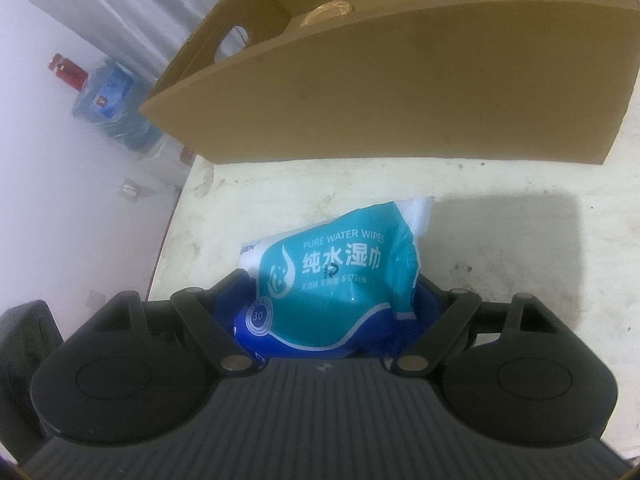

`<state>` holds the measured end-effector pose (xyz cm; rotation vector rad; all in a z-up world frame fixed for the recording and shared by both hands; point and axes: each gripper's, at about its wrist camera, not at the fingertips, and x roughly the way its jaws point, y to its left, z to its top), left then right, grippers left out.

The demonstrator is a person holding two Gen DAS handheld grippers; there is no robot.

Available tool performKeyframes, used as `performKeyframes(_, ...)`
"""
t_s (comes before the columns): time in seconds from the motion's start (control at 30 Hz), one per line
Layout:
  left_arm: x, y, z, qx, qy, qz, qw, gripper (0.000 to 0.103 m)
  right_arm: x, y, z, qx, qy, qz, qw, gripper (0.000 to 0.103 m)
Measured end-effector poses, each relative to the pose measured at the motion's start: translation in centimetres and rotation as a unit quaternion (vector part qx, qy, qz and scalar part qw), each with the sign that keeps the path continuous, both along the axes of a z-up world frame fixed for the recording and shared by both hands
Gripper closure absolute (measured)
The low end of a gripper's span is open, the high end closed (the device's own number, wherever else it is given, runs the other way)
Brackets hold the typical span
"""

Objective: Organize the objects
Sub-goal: 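Lift the wet-wipes pack up with the right gripper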

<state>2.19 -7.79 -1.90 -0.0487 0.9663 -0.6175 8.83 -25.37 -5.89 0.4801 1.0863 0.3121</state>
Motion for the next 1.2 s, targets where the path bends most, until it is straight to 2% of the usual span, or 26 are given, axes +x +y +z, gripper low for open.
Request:
performKeyframes(0.13,-0.7,-1.1,0.2,0.026,-0.008,-0.001,0.9996,0.018,-0.2,-0.5,-0.2,0.01,-0.008,0.01,1.0,0.019)
performKeyframes(0.6,-2.6,-3.8,1.5,0.063,0.005,0.019,0.9978,0.018,-0.1,-1.3,-0.5,0.043,-0.005,0.027,0.999,0.02)
performKeyframes(0.97,-4.2,-4.8,2.0,0.069,0.002,0.02,0.9974,0.018,-0.4,-1.1,0.1,0.049,-0.007,0.031,0.998,0.02)
performKeyframes(1.2,-4.4,-4.9,3.6,0.067,-0.007,0.025,0.9974,0.018,-0.5,-0.6,1.1,0.05,-0.014,0.033,0.998,0.02)
